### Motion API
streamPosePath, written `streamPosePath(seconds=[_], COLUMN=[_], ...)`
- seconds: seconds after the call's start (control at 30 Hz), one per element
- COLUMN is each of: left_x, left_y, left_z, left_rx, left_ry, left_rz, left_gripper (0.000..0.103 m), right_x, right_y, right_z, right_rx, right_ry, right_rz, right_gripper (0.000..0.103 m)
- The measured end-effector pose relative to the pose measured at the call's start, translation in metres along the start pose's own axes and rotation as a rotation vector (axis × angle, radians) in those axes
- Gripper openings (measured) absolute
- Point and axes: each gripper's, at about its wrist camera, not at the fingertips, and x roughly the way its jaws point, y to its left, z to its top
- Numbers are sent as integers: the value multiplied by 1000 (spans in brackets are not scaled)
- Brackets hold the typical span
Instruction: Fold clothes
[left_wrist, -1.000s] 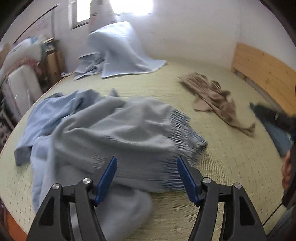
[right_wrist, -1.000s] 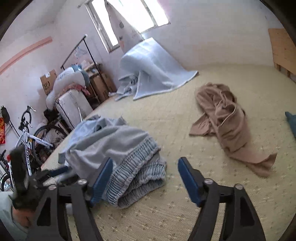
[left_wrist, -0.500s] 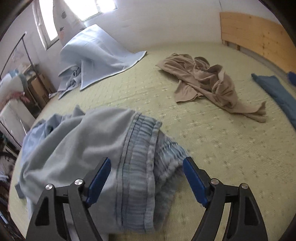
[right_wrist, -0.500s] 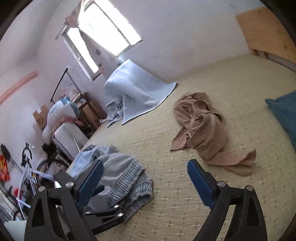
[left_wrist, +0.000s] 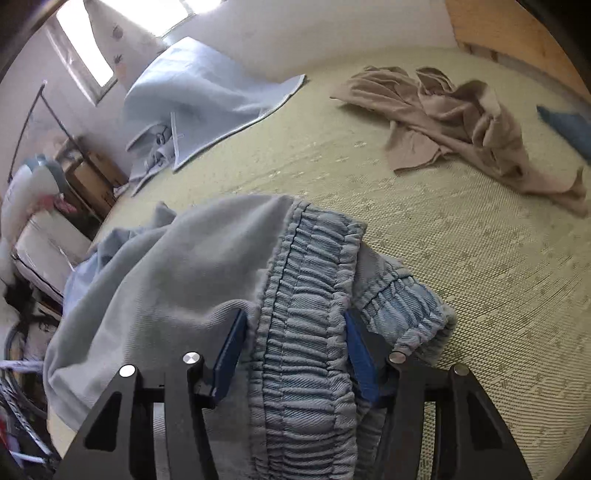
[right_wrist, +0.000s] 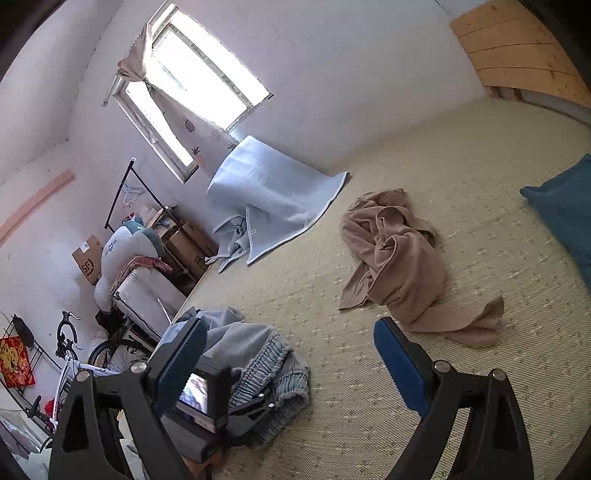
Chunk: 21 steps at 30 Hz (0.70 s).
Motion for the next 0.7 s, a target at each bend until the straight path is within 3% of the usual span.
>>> streamPosePath(seconds=[0.13,0.23,0.27,0.3,0.37,0.4,0.5,0.7], left_x=[3,-1,-5,-9,-27,-36,-64,-73], left_y=[-7,-2,2,6,20,28,59,102], left_z=[-3,-2,-1,0,-1,-1,-8,-38], left_rx=[68,46,30,13,-37,-63,-155,-224], left_ry=[8,7,1,-5,-38,-55,-104,-73], left_rz=[22,-4,-17,-31,-65,-82,-104,-105], left_gripper=[55,49,44,32,24,4,3,3], right_x=[1,2,2,2,3,4,8,23], right_y=[1,2,3,3,3,3,5,13], right_z=[-1,-2,-2,-3,-3,-4,-6,-15], right_rx=[-4,-9,-12,-15,-18,-19,-23,-61], right_ry=[6,12,13,14,15,17,29,72], right_rz=[-1,-4,-6,-9,-15,-19,-20,-10], right_gripper=[95,95,95,95,95,95,95,95])
